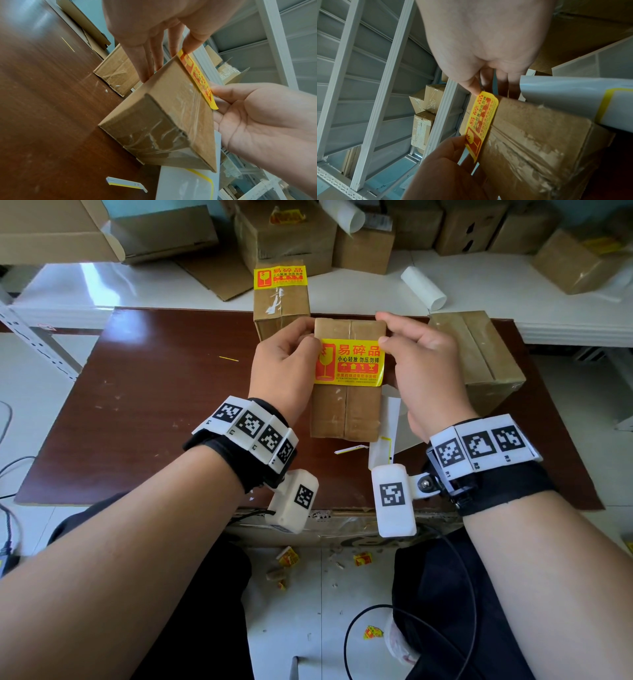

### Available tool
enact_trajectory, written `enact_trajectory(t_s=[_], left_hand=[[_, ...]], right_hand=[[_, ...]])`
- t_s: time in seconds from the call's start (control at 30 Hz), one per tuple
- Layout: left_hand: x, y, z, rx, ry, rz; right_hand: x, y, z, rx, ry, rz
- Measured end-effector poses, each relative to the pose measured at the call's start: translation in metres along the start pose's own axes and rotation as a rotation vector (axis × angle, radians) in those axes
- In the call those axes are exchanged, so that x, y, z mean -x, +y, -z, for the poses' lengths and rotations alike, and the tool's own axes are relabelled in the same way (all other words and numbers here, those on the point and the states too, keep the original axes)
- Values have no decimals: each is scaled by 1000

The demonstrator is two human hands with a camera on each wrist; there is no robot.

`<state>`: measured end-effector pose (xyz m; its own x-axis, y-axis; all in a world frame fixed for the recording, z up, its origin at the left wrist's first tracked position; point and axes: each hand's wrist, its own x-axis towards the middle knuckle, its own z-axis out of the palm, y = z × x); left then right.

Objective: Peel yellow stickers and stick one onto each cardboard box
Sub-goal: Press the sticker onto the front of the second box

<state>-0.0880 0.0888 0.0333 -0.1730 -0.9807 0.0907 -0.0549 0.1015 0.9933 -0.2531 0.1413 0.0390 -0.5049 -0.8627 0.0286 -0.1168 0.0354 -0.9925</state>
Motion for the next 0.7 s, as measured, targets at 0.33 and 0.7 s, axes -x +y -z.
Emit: enact_trajectory(t_s=[0.33, 0.7], left_hand=[[-5, -2, 5, 11, -16, 20], [1, -8, 0, 4, -103, -58]], right_hand=[[0, -3, 0, -13, 37, -13], [8, -2, -8, 77, -157, 49]])
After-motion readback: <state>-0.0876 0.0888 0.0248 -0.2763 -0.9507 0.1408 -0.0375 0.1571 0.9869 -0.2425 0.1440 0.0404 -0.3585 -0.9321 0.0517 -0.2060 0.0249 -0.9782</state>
